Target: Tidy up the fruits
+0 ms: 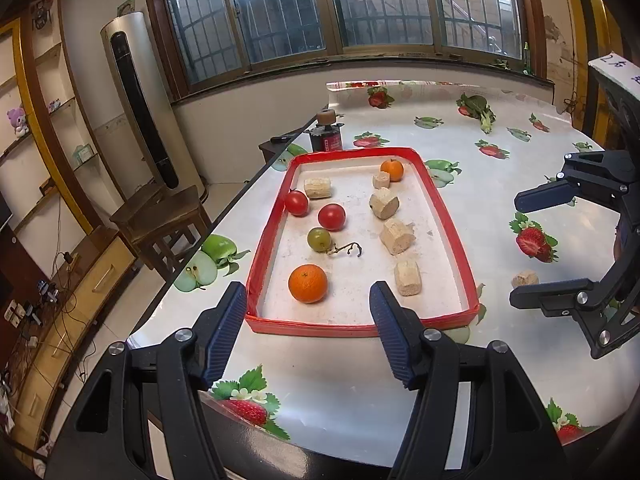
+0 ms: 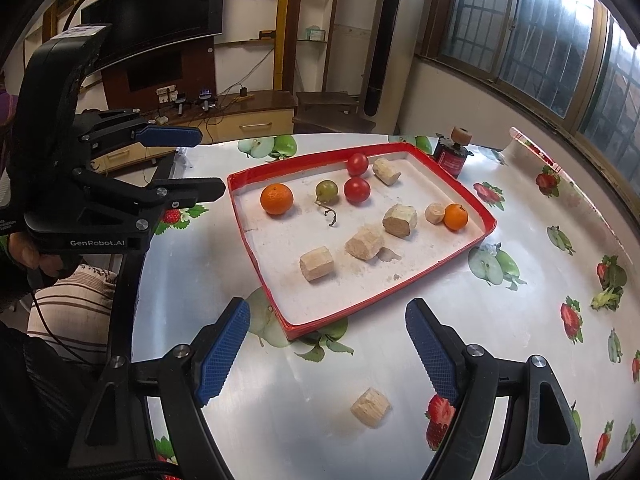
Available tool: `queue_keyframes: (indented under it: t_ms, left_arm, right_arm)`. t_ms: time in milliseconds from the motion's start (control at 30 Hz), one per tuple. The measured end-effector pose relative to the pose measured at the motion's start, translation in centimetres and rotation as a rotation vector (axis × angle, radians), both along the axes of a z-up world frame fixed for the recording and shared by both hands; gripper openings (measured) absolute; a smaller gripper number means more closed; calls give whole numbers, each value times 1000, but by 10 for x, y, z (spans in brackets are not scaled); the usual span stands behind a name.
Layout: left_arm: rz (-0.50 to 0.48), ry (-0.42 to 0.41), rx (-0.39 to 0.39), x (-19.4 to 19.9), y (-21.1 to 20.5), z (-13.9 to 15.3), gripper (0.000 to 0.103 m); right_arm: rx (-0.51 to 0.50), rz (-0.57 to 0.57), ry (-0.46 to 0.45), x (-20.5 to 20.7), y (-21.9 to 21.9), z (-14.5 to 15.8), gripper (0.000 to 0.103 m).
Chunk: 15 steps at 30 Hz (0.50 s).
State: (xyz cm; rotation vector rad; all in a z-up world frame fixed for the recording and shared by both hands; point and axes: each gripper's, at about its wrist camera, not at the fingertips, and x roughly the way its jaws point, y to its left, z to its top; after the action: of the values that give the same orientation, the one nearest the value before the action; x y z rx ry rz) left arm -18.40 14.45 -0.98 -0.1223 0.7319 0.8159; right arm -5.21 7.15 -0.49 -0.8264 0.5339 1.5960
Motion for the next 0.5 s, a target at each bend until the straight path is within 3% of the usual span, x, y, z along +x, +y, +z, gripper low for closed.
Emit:
queue_keyframes:
  t_ms: [500]
  left_arm:
    - [3, 5, 0, 0, 1, -2, 63]
  right_arm:
    - [-3, 4, 0, -2, 1, -1, 82]
